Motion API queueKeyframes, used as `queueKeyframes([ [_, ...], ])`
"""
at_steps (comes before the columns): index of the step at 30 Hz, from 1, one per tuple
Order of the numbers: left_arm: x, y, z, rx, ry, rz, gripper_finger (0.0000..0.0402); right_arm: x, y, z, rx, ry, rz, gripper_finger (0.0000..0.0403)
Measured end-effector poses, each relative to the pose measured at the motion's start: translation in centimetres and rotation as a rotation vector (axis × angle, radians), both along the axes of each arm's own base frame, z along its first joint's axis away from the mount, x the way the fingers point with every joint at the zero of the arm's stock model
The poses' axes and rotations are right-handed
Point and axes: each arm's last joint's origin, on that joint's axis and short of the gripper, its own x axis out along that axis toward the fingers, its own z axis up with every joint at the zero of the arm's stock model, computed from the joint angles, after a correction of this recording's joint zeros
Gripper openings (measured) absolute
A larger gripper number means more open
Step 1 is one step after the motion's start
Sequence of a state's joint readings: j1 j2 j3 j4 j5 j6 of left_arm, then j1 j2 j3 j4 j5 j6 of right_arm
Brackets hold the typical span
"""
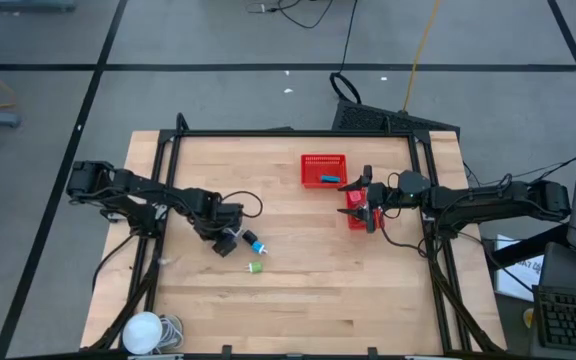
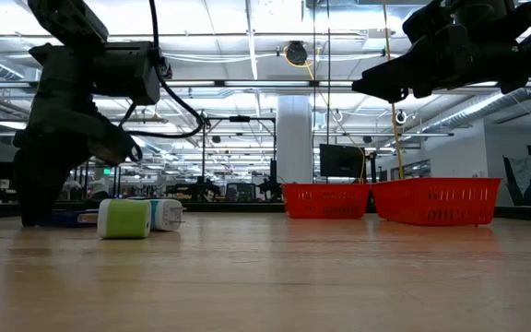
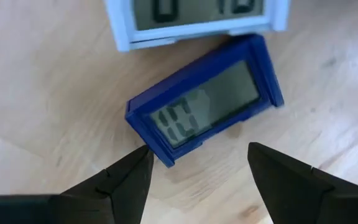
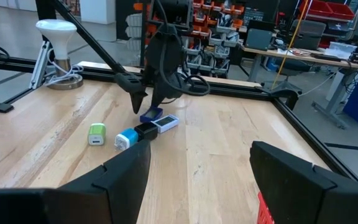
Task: Pick & Place Office items
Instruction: Put the dark blue digital clock into the top red bin
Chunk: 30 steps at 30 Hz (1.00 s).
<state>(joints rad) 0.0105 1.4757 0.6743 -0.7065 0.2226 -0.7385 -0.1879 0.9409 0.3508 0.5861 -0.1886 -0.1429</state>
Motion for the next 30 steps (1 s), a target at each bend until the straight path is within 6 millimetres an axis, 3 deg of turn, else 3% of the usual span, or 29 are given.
queueKeyframes([
  [3, -0.1, 0.0, 0.0, 0.009, 0.008, 0.001, 0.0271, 0.0, 0.0, 0.0, 0.0, 0.0, 0.0, 0.0263],
  [8, -0.7, 0.4, 0.0, 0.038, 0.123, 0.269, 0.0271, 0.0, 0.0, 0.0, 0.0, 0.0, 0.0, 0.0263],
  [10, -0.8, 0.5, 0.0, 0.056, 0.143, 0.295, 0.0271, 0.0, 0.0, 0.0, -0.001, 0.0, 0.0, 0.0263],
  [25, -0.2, -0.5, -0.1, 0.25, -0.045, -0.523, 0.0271, 0.0, 0.0, 0.0, -0.002, 0.003, 0.0, 0.0263],
  [30, 0.0, -1.0, -0.1, 0.307, -0.069, -0.625, 0.0271, 0.0, 0.0, 0.0, -0.002, 0.003, 0.0, 0.0263],
])
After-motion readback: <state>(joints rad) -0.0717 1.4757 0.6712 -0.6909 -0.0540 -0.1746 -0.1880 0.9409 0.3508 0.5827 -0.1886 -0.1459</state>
